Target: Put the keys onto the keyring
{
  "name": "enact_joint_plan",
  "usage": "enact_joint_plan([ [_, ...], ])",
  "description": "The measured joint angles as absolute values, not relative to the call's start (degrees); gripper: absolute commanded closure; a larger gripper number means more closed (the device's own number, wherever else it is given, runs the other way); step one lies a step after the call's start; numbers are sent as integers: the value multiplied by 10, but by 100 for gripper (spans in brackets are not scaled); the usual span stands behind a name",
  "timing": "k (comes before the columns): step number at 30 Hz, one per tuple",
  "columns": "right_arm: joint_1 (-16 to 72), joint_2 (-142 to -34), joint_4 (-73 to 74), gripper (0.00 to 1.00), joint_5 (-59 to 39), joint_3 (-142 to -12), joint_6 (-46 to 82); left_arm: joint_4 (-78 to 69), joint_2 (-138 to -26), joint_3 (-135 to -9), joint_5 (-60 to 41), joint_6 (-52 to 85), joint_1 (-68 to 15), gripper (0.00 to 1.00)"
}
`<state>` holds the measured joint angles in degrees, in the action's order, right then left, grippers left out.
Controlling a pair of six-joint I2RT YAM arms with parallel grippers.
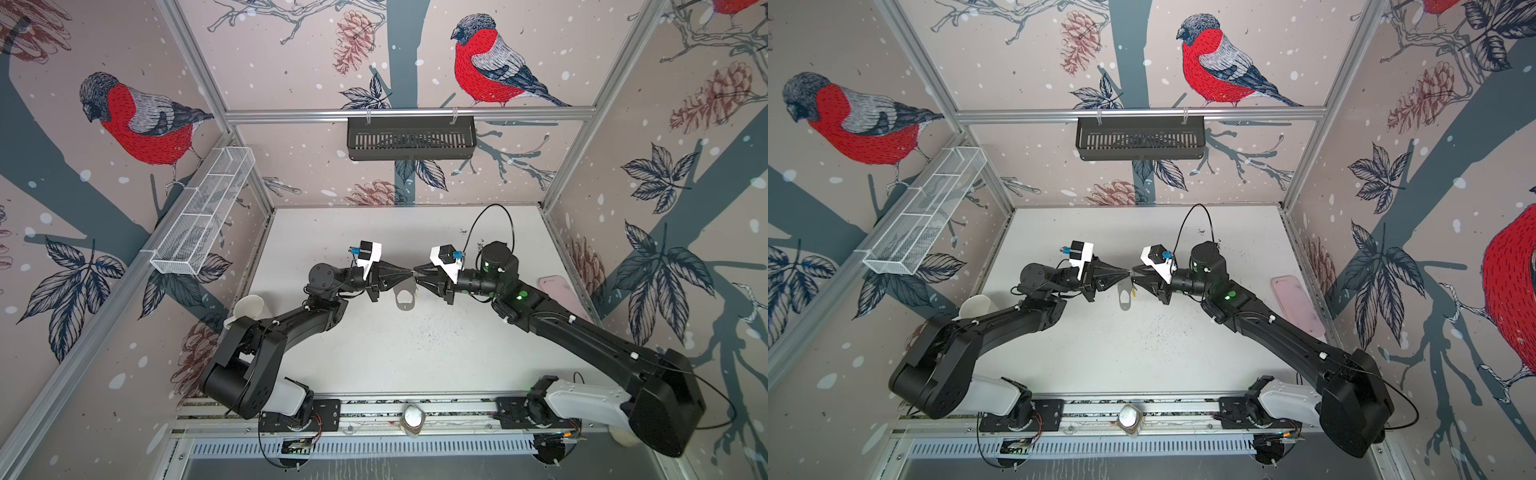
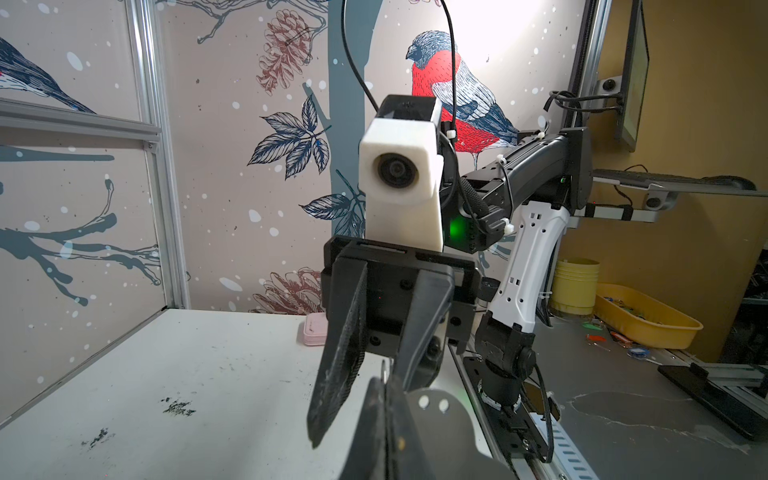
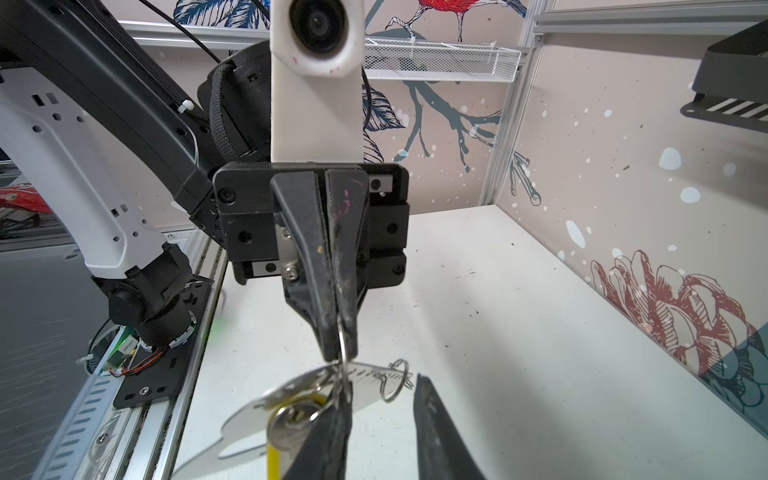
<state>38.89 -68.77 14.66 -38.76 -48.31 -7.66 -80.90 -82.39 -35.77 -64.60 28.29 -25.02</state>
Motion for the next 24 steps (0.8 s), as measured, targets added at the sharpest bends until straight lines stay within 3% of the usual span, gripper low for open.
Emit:
enact_joint_plan([
  [24,381,-649,136,77,-376,-470,-89,-802,-814,-355,-646,271,-250,100],
])
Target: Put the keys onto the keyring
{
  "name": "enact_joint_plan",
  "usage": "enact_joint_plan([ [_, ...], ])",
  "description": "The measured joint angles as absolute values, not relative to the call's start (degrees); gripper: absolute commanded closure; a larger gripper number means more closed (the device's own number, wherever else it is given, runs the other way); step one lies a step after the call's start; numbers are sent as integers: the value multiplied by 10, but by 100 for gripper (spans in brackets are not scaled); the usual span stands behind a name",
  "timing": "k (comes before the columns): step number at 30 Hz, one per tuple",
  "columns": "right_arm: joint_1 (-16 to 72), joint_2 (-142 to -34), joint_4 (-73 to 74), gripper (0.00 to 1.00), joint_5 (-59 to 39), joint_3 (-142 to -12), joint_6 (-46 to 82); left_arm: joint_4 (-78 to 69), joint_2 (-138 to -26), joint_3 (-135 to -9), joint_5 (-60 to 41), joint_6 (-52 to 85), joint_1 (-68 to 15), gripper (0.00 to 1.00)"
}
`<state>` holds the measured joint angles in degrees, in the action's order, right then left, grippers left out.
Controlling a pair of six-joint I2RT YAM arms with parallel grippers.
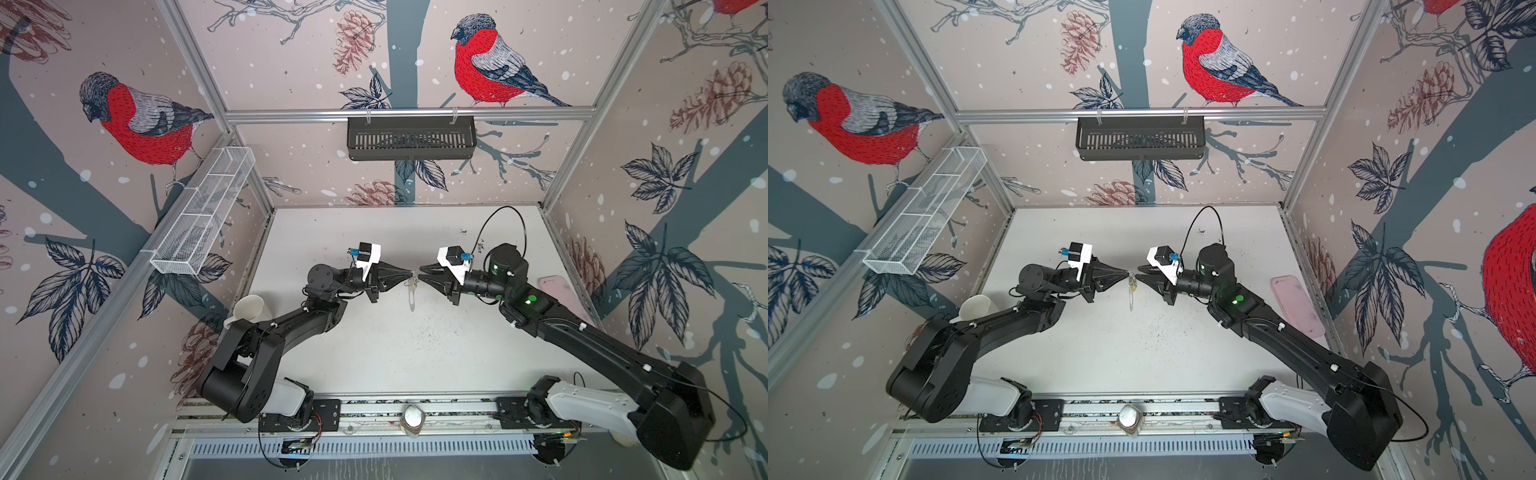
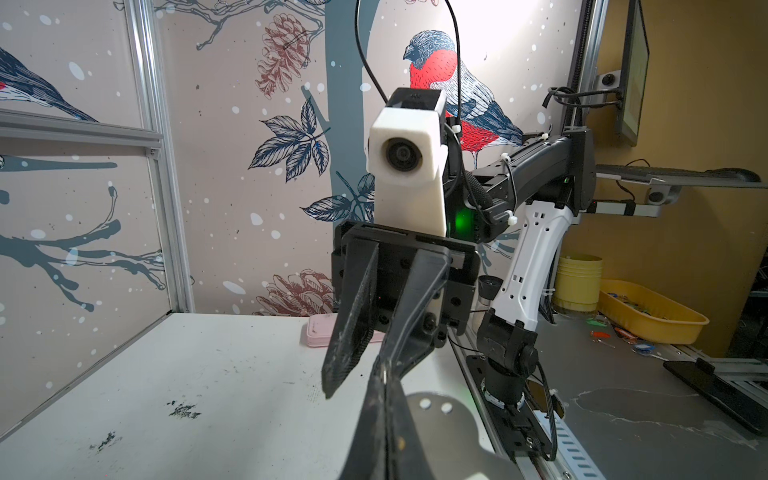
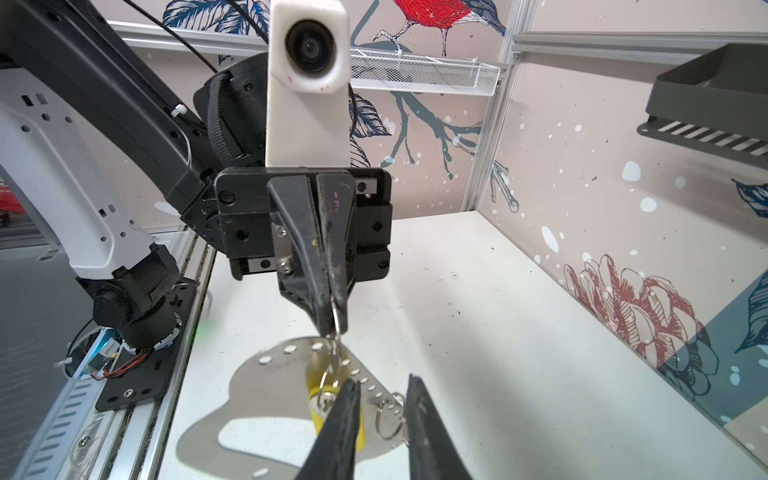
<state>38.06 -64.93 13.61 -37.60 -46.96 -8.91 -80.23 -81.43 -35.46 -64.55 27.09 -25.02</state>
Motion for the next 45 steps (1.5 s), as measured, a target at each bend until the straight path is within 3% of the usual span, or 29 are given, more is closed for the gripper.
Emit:
enact_joint_plan([
  [41,392,-672,165,87,-391,-478,-62,-803,-817,-354,-639,271,-250,100],
  [45,392,-673,166,91,-391,-479,-62,-803,-818,-354,-634,272,-250,100],
])
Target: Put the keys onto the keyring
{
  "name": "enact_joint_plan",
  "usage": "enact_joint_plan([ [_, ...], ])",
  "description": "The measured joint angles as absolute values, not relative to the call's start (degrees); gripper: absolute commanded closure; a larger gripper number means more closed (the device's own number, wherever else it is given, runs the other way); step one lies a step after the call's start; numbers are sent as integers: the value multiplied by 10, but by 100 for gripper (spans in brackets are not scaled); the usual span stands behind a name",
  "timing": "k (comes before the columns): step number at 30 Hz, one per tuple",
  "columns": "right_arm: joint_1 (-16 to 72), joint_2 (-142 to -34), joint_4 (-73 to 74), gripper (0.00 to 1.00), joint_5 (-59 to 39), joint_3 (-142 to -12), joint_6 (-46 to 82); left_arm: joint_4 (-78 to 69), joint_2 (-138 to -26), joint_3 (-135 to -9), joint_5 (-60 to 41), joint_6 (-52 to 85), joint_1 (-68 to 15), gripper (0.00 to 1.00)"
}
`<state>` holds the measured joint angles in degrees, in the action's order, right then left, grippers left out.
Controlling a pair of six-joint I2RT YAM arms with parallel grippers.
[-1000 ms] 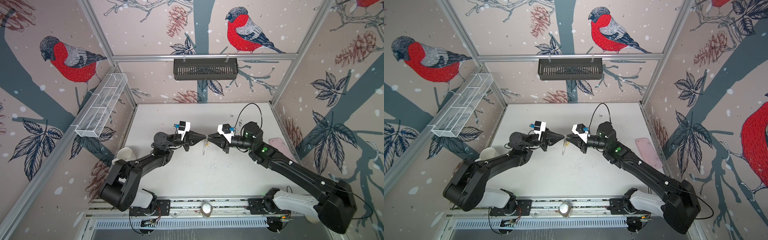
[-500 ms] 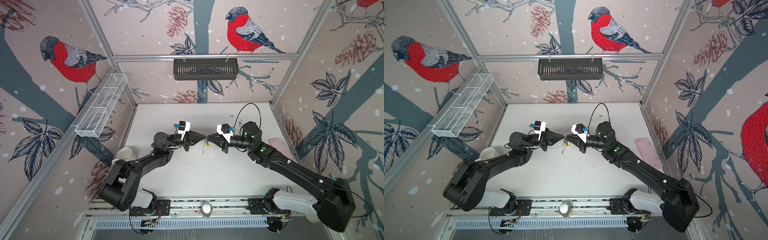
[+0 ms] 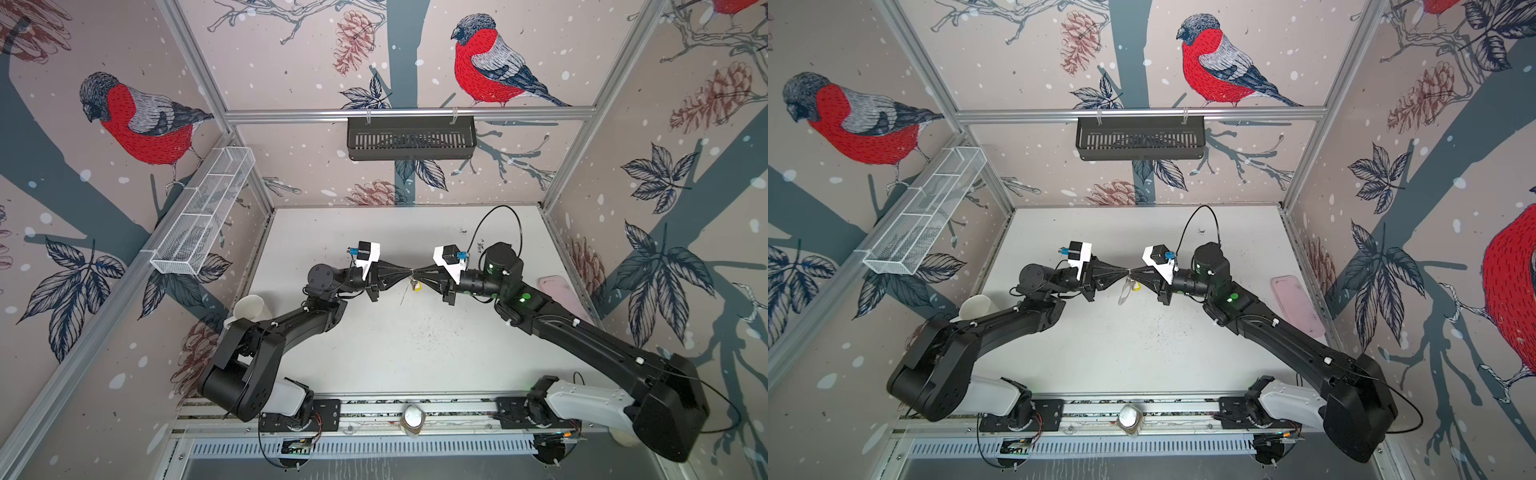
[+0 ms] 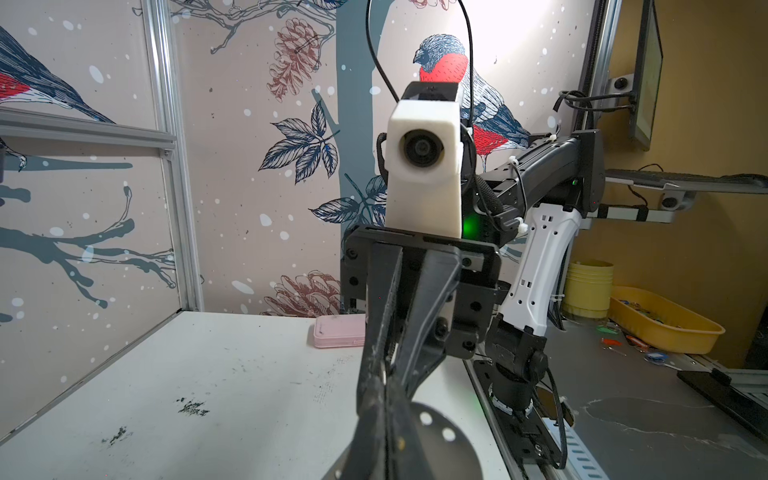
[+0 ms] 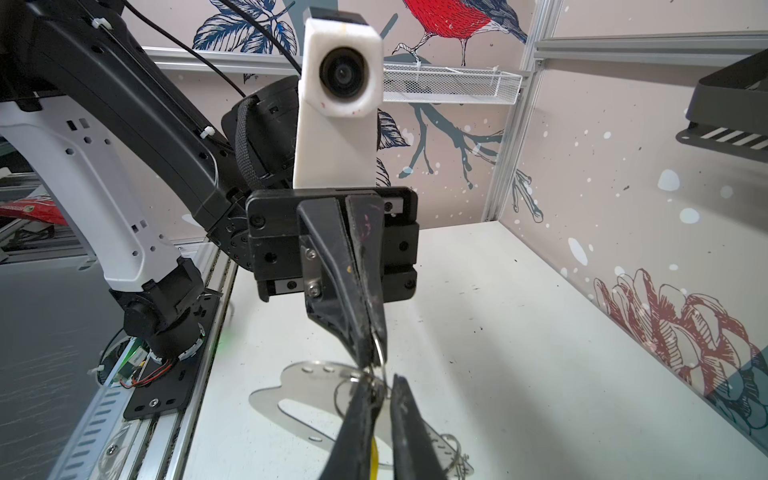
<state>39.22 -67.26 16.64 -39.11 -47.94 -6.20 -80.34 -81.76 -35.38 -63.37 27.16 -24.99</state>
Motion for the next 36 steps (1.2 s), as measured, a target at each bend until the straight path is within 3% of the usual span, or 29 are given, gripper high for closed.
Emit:
enact_joint_plan([
  [7,392,-673,165,100,-390,-482,-58,-807,-820,-354,-629,270,-249,99],
  [16,390,-672,135,100,-365,-493,-77,-776,-807,-354,-629,264,-244,70],
  [27,385,-670,59,100,-331,-514,-110,-550,-711,-373,-572,121,-242,67],
  [36,399,-725,-145,100,-290,-688,-180,-253,-622,-423,-446,-52,-256,66],
])
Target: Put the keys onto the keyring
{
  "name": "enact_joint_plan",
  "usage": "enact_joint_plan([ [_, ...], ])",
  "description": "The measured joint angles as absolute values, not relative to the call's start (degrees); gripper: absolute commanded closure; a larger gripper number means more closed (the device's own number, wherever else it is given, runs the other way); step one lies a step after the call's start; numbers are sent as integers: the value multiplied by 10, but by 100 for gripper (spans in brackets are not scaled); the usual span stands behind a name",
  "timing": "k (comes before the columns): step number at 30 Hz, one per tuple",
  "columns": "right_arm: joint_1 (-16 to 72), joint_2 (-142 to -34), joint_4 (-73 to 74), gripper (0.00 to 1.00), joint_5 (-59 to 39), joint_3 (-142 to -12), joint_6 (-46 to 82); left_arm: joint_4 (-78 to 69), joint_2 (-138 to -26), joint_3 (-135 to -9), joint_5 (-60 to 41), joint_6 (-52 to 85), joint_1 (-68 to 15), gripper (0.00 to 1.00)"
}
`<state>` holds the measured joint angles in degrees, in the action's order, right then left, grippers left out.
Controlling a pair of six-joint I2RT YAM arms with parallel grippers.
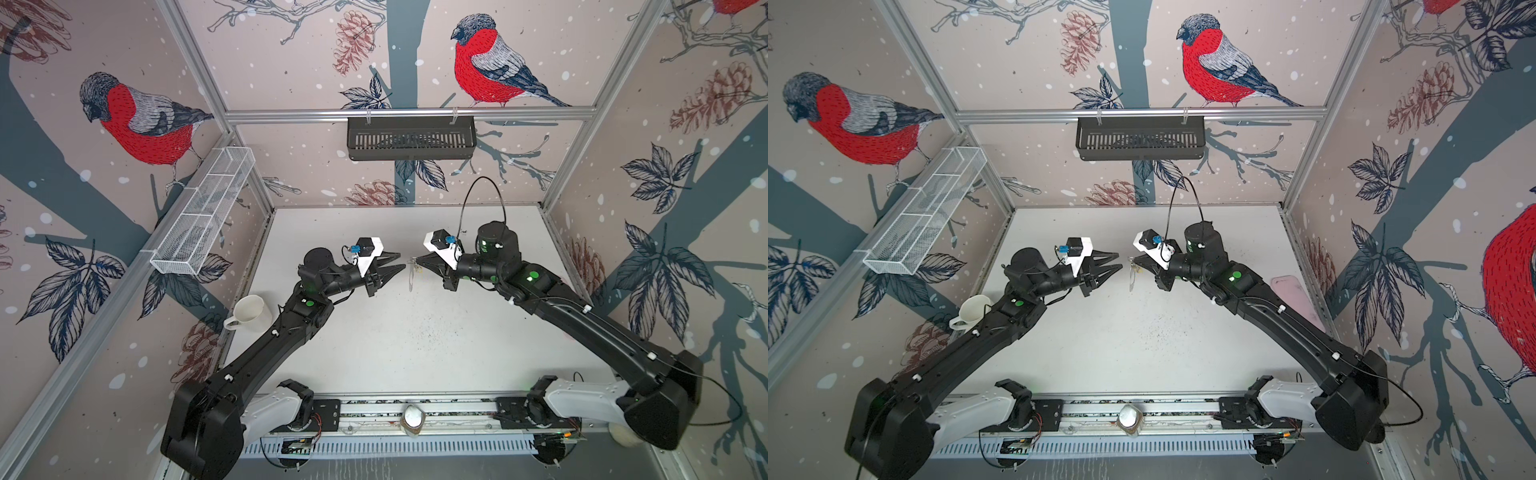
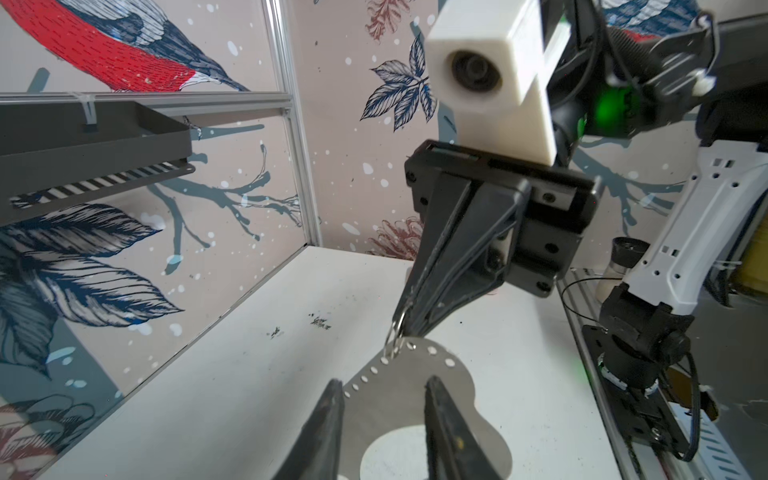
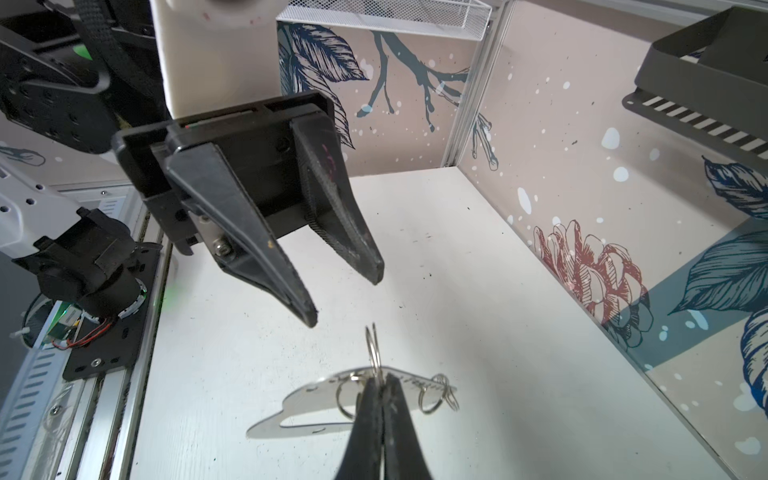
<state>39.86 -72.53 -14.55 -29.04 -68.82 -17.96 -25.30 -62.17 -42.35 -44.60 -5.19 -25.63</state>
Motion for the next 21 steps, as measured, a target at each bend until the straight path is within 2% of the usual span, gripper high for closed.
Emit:
enact_joint_plan([
  [5,416,-775,-272,100,-248,-789,-212,-143,-590,-461,-396,-122,-279,69],
  [11,428,-803,-376,100,-224,-844,-234,-57,-587,-504,-369,-173,-300,69],
  [21,437,-797,-413,100,-239,-849,-256,-7,-603,-527,-375,-214,-317,68],
])
